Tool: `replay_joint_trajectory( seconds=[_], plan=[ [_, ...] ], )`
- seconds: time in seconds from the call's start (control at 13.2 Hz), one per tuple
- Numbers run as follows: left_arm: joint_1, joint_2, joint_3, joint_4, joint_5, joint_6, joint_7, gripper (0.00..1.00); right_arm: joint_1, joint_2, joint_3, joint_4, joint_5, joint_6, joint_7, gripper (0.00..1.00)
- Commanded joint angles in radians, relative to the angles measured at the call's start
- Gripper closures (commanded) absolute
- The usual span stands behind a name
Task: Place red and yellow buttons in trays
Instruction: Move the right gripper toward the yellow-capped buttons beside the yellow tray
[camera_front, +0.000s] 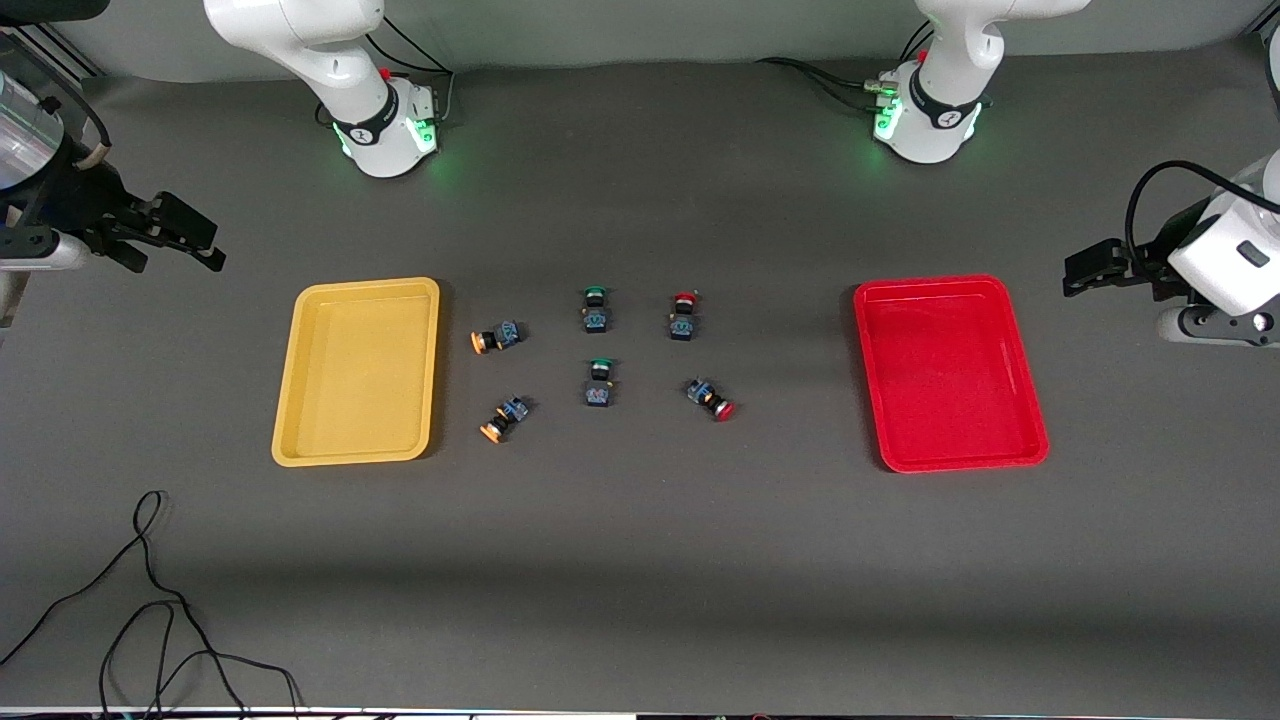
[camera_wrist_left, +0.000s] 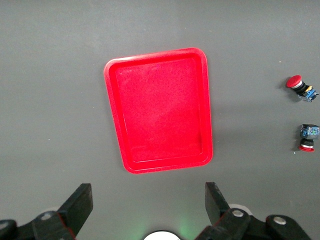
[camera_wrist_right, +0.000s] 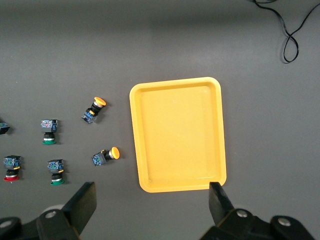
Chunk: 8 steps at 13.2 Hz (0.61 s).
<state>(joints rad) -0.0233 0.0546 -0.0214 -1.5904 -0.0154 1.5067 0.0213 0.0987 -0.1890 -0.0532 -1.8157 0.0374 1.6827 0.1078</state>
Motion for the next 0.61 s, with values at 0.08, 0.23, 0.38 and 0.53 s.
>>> replay_joint_trajectory(
  seconds=[0.08,0.23,0.38,0.53],
  plan=[
    [-0.018,-0.009,0.014,-0.005,0.009,-0.008,0.011,0.0,-0.008,0.034,0.0,0.042,0.01,-0.026,-0.025,0.0],
    [-0.017,-0.009,0.014,-0.003,0.018,-0.008,0.012,0.0,-0.004,0.058,0.003,0.041,0.01,-0.049,-0.014,0.0],
    [-0.017,-0.009,0.014,-0.005,0.023,-0.011,0.012,0.0,0.003,0.092,0.01,0.038,0.022,-0.049,0.044,0.0],
    [-0.015,-0.006,0.012,-0.003,0.022,-0.008,0.012,0.0,0.004,0.138,0.077,0.032,0.025,-0.032,0.218,0.0]
  ],
)
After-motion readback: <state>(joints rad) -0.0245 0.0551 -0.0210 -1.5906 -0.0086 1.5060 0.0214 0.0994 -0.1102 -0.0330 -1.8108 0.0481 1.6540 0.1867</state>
